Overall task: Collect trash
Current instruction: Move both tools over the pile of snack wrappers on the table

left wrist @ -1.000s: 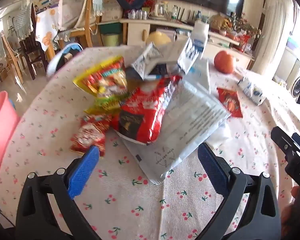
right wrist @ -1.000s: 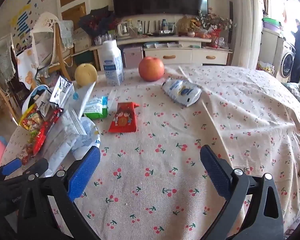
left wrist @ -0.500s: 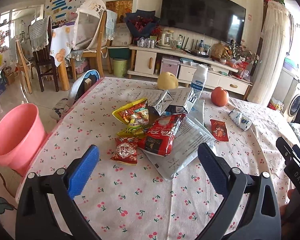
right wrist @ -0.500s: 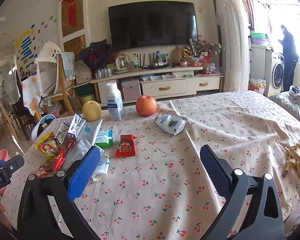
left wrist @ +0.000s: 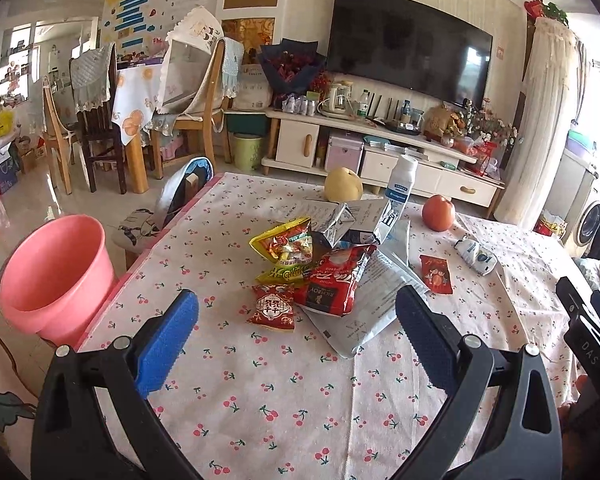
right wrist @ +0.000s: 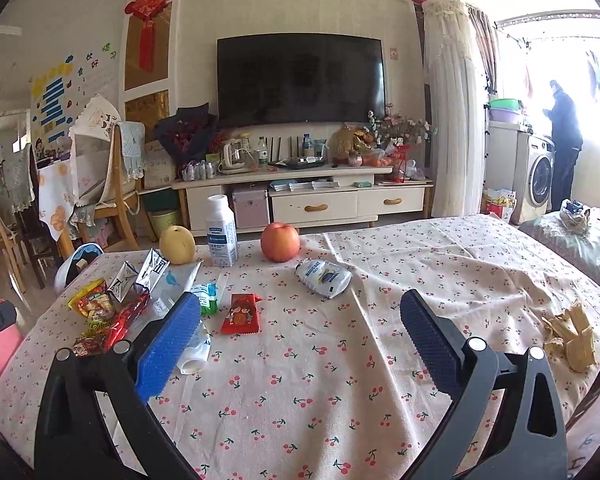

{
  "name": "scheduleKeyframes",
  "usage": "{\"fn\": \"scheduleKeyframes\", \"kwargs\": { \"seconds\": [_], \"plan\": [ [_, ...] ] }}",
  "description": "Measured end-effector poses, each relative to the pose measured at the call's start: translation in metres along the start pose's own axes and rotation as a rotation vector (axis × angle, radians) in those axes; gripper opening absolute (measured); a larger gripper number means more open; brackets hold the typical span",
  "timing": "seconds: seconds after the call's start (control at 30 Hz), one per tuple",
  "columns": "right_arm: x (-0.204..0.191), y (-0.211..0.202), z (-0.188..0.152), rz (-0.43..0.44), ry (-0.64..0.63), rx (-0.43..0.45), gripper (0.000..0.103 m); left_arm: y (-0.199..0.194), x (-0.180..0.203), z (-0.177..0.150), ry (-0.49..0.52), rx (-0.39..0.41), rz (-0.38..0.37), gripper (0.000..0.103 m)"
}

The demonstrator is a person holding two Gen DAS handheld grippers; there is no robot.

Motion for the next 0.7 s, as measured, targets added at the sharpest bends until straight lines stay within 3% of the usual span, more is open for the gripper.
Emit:
{"fn": "scheduleKeyframes", "kwargs": {
  "seconds": [0.53, 0.7],
  "plan": [
    [0.009, 0.000, -0.002, -0.003, -0.006, 0.016, 0.099, -0.010, 0.009, -0.008, 0.037, 0.041, 0.014, 0.099],
    [0.013, 0.009, -0.004, 0.048, -0.005, -0.021, 0.099, -0.003, 0.011, -0.012, 0.066, 0.042, 0.006, 0.099]
  ]
}}
Point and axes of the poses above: each gripper's, at about its wrist camera, not at the fingertips, and y roughly the way its jaws point, x to its right, z to its top, the point moved 2 cm from there along y, roughly the way its jaws point, and after that the axes turned 10 degrees about -z, right-handed, at the moved point
